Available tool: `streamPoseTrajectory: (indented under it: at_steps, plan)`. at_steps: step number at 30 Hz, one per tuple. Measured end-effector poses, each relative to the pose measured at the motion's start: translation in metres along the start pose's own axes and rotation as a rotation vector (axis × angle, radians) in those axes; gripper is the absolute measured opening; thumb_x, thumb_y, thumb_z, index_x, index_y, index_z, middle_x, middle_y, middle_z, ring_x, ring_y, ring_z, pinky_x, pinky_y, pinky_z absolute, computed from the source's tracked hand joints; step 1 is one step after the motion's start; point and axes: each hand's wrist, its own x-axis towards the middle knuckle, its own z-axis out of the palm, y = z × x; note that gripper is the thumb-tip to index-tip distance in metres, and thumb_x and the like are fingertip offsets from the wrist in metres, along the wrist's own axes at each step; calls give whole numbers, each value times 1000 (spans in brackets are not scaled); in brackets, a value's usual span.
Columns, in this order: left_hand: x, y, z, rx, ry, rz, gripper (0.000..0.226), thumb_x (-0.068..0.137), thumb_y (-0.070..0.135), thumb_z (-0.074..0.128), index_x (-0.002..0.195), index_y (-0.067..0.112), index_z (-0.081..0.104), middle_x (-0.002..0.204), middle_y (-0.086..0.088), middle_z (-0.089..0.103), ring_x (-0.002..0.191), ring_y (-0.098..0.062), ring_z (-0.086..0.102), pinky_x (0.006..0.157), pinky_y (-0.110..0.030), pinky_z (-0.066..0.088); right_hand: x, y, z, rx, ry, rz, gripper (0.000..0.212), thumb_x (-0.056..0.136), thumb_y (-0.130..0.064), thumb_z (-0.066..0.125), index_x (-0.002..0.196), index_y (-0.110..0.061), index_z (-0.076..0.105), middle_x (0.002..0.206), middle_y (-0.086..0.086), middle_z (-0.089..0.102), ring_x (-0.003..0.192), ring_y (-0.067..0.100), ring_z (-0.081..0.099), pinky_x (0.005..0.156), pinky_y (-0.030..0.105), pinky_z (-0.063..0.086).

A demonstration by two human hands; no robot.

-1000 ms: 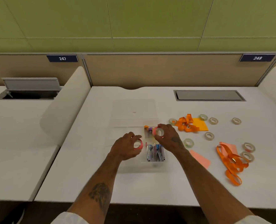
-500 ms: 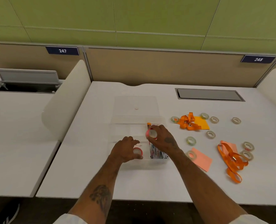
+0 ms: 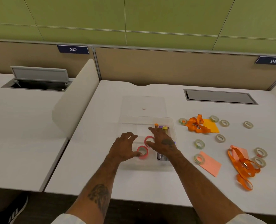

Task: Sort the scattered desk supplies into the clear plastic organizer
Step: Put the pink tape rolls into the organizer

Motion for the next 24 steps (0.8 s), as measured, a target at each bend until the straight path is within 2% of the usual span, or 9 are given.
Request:
streamPoseTrajectory:
  at_steps: [2, 7, 11, 15, 19, 22, 24]
  plan:
    - [1, -1, 0, -1, 6, 7, 97, 70, 77, 62, 148, 28, 31, 157, 0, 28, 144, -21, 24, 112, -41, 30, 1, 4, 0, -4, 27, 15, 68, 92, -45, 55, 149, -21, 29, 157, 6, 28, 146, 23, 23, 118, 39, 25]
    - [4, 1, 0, 4, 28, 44, 102, 72, 79, 58, 152, 26, 24, 159, -2, 22, 146, -22, 18, 115, -42, 25, 2, 16, -6, -31, 96, 46, 62, 95, -47, 48, 148, -20, 29, 152, 8, 31, 141, 26, 29, 113, 42, 32]
    - [7, 6, 1, 44, 37, 67, 103, 77, 82, 43, 156, 26, 8, 164, -4, 4, 151, -23, 0, 120, -45, 8, 0, 26, -8, -37, 108, 101, 65, 93, -53, 46, 148, -24, 29, 156, 10, 25, 143, 27, 25, 111, 44, 33]
    - [11, 11, -1, 150, 37, 89, 102, 78, 85, 30, 154, 30, -9, 163, -4, -16, 149, -24, -18, 119, -49, -7, -4, 35, -9, -77, 104, 131, 67, 93, -60, 40, 150, -28, 25, 160, 9, 15, 148, 27, 13, 115, 48, 26]
    - [13, 18, -6, 192, 63, 102, 100, 77, 87, 22, 152, 32, -15, 161, -5, -22, 148, -25, -23, 117, -52, -10, -8, 41, -11, -126, 76, 165, 70, 93, -64, 29, 152, -32, 12, 162, 9, -2, 150, 28, -3, 117, 53, 15]
    - [14, 23, -9, 200, 88, 101, 100, 71, 91, 3, 149, 34, -22, 160, -3, -24, 147, -24, -24, 118, -53, -9, -12, 43, -14, -153, 72, 181, 70, 93, -65, 25, 153, -33, 6, 162, 9, -7, 149, 29, -7, 117, 55, 12]
    - [17, 28, -10, 175, 101, 103, 98, 72, 90, 2, 149, 35, -22, 160, -3, -25, 147, -23, -25, 117, -52, -11, -16, 46, -17, -174, 80, 199, 70, 92, -66, 23, 152, -34, 4, 162, 10, -9, 149, 30, -8, 117, 56, 11]
